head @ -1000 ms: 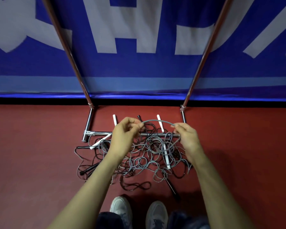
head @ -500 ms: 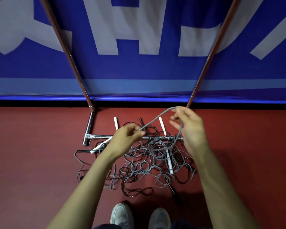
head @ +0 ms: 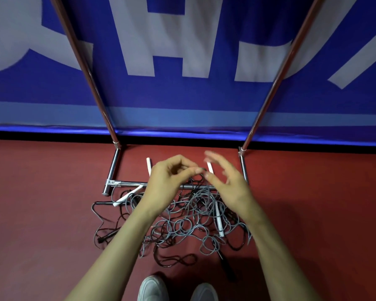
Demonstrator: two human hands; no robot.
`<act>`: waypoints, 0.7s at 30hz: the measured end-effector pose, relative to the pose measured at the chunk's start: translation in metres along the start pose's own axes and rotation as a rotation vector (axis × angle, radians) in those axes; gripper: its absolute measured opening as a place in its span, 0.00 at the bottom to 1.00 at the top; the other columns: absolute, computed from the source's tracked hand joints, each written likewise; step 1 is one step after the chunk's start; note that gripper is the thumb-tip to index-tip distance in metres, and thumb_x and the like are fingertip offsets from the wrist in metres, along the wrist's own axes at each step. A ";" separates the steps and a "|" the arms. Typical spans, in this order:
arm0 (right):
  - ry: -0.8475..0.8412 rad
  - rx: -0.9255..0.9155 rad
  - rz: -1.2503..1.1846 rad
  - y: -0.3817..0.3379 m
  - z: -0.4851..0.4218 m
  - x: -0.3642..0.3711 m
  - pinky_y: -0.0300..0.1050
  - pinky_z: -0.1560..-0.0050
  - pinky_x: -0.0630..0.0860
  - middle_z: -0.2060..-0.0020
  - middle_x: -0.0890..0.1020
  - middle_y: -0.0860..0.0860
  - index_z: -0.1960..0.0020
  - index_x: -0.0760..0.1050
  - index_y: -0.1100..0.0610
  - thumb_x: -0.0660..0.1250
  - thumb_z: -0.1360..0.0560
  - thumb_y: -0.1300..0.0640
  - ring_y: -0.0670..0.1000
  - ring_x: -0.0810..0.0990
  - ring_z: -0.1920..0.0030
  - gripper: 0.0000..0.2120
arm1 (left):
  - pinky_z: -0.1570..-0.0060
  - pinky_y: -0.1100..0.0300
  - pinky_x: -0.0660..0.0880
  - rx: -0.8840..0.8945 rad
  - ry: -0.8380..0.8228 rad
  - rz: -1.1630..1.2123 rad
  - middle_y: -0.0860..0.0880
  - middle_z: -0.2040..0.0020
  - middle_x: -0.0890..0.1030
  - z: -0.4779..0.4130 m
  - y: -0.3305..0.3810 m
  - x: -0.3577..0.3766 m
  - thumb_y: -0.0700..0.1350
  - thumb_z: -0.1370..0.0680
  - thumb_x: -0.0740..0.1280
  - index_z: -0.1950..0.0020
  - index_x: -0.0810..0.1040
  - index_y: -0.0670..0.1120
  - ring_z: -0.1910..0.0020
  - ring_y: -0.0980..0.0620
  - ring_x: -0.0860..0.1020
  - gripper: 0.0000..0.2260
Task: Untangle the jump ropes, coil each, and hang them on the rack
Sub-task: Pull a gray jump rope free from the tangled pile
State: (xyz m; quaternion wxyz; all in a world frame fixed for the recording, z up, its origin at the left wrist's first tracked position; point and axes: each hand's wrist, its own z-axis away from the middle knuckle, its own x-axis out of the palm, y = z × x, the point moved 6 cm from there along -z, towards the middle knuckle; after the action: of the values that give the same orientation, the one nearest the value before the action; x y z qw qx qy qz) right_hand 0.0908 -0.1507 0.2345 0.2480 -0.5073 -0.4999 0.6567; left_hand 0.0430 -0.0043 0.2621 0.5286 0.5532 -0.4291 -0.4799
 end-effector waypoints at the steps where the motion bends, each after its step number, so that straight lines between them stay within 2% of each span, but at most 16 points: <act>1: -0.021 0.004 -0.014 -0.001 -0.001 0.003 0.40 0.41 0.73 0.49 0.81 0.42 0.43 0.75 0.40 0.66 0.22 0.60 0.41 0.78 0.45 0.15 | 0.68 0.71 0.68 0.007 -0.013 0.010 0.55 0.67 0.80 0.000 0.000 0.001 0.41 0.27 0.73 0.59 0.81 0.45 0.69 0.62 0.72 0.03; 2: -0.006 0.014 -0.037 -0.003 -0.001 0.004 0.46 0.45 0.76 0.57 0.83 0.43 0.50 0.77 0.42 0.65 0.21 0.59 0.44 0.80 0.51 0.11 | 0.68 0.70 0.68 0.003 -0.014 0.032 0.51 0.67 0.79 -0.001 -0.002 0.001 0.41 0.27 0.73 0.58 0.80 0.45 0.69 0.60 0.71 0.03; 3: 0.045 0.025 -0.068 -0.003 -0.002 0.000 0.47 0.49 0.76 0.62 0.83 0.44 0.53 0.78 0.43 0.64 0.21 0.59 0.45 0.80 0.56 0.10 | 0.70 0.68 0.67 -0.011 -0.018 0.058 0.50 0.68 0.77 -0.001 -0.005 -0.001 0.42 0.26 0.73 0.56 0.80 0.45 0.71 0.59 0.70 0.03; 5: 0.223 0.061 -0.200 -0.003 -0.003 -0.016 0.40 0.52 0.75 0.69 0.82 0.43 0.55 0.78 0.45 0.63 0.20 0.60 0.43 0.80 0.61 0.12 | 0.72 0.64 0.65 -0.087 -0.069 0.043 0.51 0.70 0.73 -0.003 -0.016 -0.005 0.45 0.26 0.72 0.53 0.77 0.44 0.72 0.56 0.67 0.07; 8: 0.567 0.122 -0.490 0.012 0.000 -0.055 0.37 0.53 0.78 0.69 0.79 0.46 0.54 0.77 0.52 0.59 0.19 0.62 0.43 0.79 0.63 0.11 | 0.71 0.65 0.67 -0.211 -0.171 -0.357 0.53 0.70 0.74 -0.001 -0.045 -0.023 0.50 0.26 0.72 0.54 0.77 0.43 0.71 0.57 0.69 0.12; 9: 0.657 0.156 -0.535 0.022 0.002 -0.066 0.38 0.54 0.78 0.67 0.78 0.48 0.54 0.77 0.52 0.58 0.18 0.62 0.44 0.79 0.63 0.11 | 0.71 0.65 0.68 -0.229 -0.141 -0.430 0.54 0.70 0.75 -0.001 -0.053 -0.033 0.51 0.26 0.71 0.55 0.78 0.42 0.72 0.58 0.70 0.12; 10: 0.709 0.196 -0.523 0.031 0.005 -0.073 0.38 0.55 0.77 0.66 0.76 0.49 0.54 0.77 0.52 0.58 0.18 0.62 0.43 0.78 0.64 0.11 | 0.70 0.64 0.69 -0.232 -0.062 -0.402 0.54 0.70 0.75 -0.001 -0.058 -0.045 0.51 0.26 0.71 0.56 0.78 0.43 0.72 0.59 0.71 0.11; 11: 0.711 0.237 -0.467 0.039 0.006 -0.075 0.38 0.56 0.76 0.65 0.76 0.49 0.55 0.77 0.52 0.59 0.18 0.63 0.41 0.78 0.65 0.12 | 0.69 0.62 0.71 -0.220 0.063 -0.283 0.54 0.69 0.75 -0.002 -0.058 -0.056 0.50 0.26 0.71 0.56 0.78 0.44 0.72 0.60 0.72 0.10; 13: 0.613 0.302 -0.313 0.049 0.006 -0.066 0.38 0.57 0.72 0.63 0.78 0.49 0.56 0.77 0.53 0.60 0.19 0.63 0.40 0.78 0.64 0.11 | 0.69 0.63 0.74 -0.146 0.332 0.054 0.53 0.67 0.73 -0.004 -0.044 -0.074 0.45 0.23 0.69 0.55 0.77 0.45 0.73 0.60 0.71 0.04; 15: 0.481 0.331 -0.163 0.050 0.002 -0.051 0.33 0.57 0.71 0.58 0.82 0.52 0.52 0.78 0.54 0.62 0.21 0.65 0.45 0.79 0.58 0.09 | 0.74 0.66 0.69 -0.057 0.420 0.222 0.56 0.71 0.69 -0.008 -0.024 -0.073 0.41 0.22 0.68 0.56 0.77 0.46 0.75 0.59 0.66 0.03; 17: 0.371 0.312 -0.089 0.043 -0.003 -0.038 0.25 0.59 0.69 0.45 0.82 0.53 0.41 0.77 0.55 0.62 0.23 0.70 0.44 0.77 0.56 0.16 | 0.74 0.69 0.66 0.021 0.363 0.127 0.58 0.73 0.72 -0.010 -0.006 -0.061 0.42 0.23 0.69 0.57 0.79 0.47 0.75 0.60 0.66 0.03; 18: 0.302 0.270 -0.073 0.037 -0.004 -0.032 0.25 0.59 0.69 0.39 0.79 0.51 0.35 0.74 0.53 0.61 0.24 0.72 0.46 0.77 0.57 0.23 | 0.70 0.70 0.69 0.041 0.304 0.046 0.57 0.71 0.77 -0.009 0.000 -0.051 0.42 0.25 0.71 0.57 0.80 0.47 0.72 0.60 0.71 0.02; 20: 0.123 0.172 -0.054 0.021 -0.005 -0.014 0.33 0.59 0.72 0.34 0.74 0.45 0.30 0.68 0.47 0.62 0.25 0.73 0.60 0.78 0.55 0.31 | 0.58 0.68 0.75 0.040 0.208 -0.070 0.55 0.61 0.83 -0.007 0.001 -0.033 0.46 0.28 0.74 0.58 0.83 0.49 0.61 0.58 0.80 0.02; 21: 0.033 0.126 -0.056 0.013 -0.004 -0.004 0.39 0.56 0.74 0.33 0.73 0.43 0.29 0.67 0.45 0.63 0.25 0.72 0.61 0.78 0.50 0.31 | 0.54 0.66 0.76 0.035 0.176 -0.091 0.53 0.59 0.84 -0.007 -0.002 -0.026 0.47 0.30 0.74 0.59 0.83 0.51 0.57 0.55 0.80 0.02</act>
State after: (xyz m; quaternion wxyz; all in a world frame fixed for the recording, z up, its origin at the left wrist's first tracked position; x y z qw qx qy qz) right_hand 0.0978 -0.1570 0.2243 0.3058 -0.4874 -0.4675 0.6711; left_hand 0.0453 0.0229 0.2625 0.5322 0.6215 -0.3636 -0.4453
